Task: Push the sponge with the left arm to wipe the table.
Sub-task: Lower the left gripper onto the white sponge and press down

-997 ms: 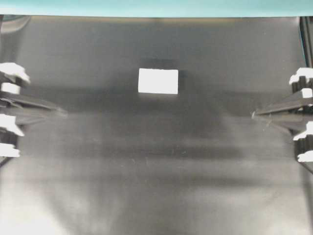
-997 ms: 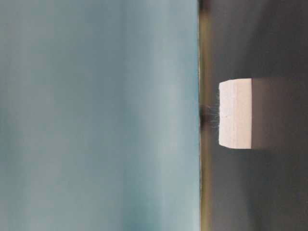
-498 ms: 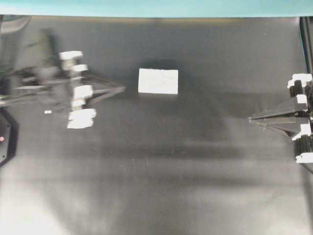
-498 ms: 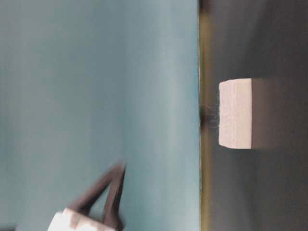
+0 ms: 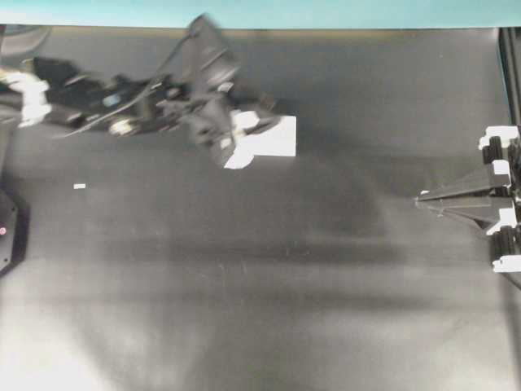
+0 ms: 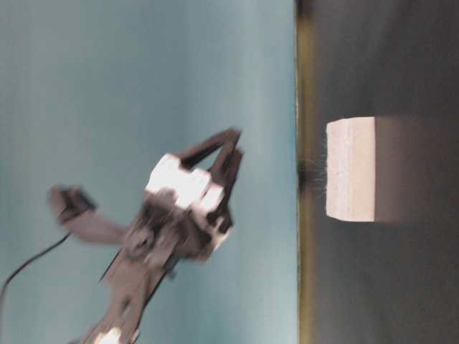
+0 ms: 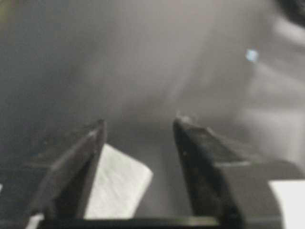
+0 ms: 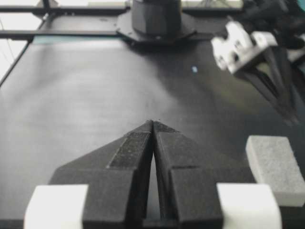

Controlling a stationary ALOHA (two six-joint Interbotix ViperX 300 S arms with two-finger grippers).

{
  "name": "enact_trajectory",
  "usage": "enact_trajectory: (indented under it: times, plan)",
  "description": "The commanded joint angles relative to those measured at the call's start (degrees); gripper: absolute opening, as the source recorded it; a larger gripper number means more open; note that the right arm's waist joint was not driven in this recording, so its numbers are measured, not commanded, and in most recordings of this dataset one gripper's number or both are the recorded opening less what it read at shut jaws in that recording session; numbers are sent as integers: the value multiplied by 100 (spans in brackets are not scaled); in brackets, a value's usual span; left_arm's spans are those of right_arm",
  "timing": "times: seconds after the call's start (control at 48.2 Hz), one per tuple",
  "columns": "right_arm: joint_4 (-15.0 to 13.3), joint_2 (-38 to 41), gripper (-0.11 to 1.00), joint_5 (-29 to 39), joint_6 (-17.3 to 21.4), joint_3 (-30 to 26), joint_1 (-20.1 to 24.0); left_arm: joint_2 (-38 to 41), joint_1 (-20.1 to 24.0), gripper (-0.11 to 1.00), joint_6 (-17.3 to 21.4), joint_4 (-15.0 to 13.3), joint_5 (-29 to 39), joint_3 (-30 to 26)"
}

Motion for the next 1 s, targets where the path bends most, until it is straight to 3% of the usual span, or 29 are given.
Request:
enact_trajectory:
  times: [0.0, 0.062, 0.311, 0.976]
  plan:
    - [18, 26, 0, -26, 0, -18, 0, 290, 114, 63, -62, 18, 105, -325]
    - [18, 9, 0, -26, 0, -9, 0, 580, 211, 68, -176, 18, 272, -527]
    - [18, 0, 0, -26, 0, 62, 0, 1134, 431, 63, -299, 26, 527, -809]
    - [18, -9, 0, -26, -18, 176, 0, 1345, 202, 63, -888, 18, 527, -483]
